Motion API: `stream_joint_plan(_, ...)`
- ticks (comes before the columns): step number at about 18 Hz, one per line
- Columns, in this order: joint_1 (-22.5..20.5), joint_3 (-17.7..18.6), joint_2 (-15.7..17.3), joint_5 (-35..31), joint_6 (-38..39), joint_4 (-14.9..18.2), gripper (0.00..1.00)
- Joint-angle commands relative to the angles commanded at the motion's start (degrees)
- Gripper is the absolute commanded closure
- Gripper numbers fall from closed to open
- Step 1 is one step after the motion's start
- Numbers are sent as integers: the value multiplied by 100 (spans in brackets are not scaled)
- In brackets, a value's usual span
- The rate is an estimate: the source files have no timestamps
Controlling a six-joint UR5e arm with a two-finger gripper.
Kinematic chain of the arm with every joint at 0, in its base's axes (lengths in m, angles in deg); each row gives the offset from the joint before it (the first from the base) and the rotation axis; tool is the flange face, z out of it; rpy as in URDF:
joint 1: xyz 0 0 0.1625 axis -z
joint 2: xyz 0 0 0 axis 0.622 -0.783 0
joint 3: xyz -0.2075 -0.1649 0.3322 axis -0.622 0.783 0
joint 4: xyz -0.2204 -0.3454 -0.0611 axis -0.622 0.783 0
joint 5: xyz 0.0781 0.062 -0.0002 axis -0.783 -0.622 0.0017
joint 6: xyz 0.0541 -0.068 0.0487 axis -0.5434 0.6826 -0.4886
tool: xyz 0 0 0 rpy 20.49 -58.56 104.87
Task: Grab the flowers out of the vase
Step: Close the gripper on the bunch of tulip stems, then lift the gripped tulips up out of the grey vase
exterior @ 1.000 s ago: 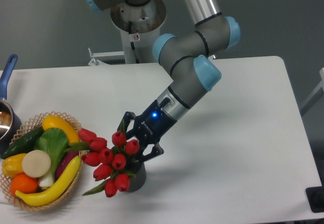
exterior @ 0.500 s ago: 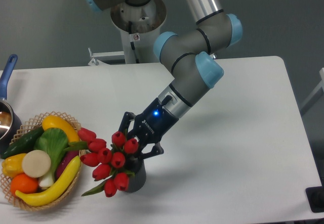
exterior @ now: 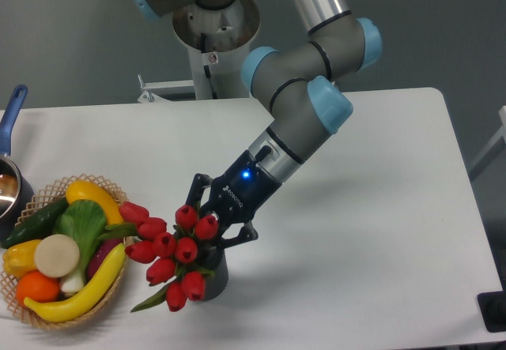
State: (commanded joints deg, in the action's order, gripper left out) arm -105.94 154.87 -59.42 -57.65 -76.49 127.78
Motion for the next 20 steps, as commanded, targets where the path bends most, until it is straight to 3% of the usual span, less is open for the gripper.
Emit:
stream_joint_plan(8,-220,-202,334,625,721,9,63)
stream_joint_plan(16,-395,-817,334,1099,1854,9,63)
stream_joint_plan(20,-553,-967,334,1222,1970,9,63)
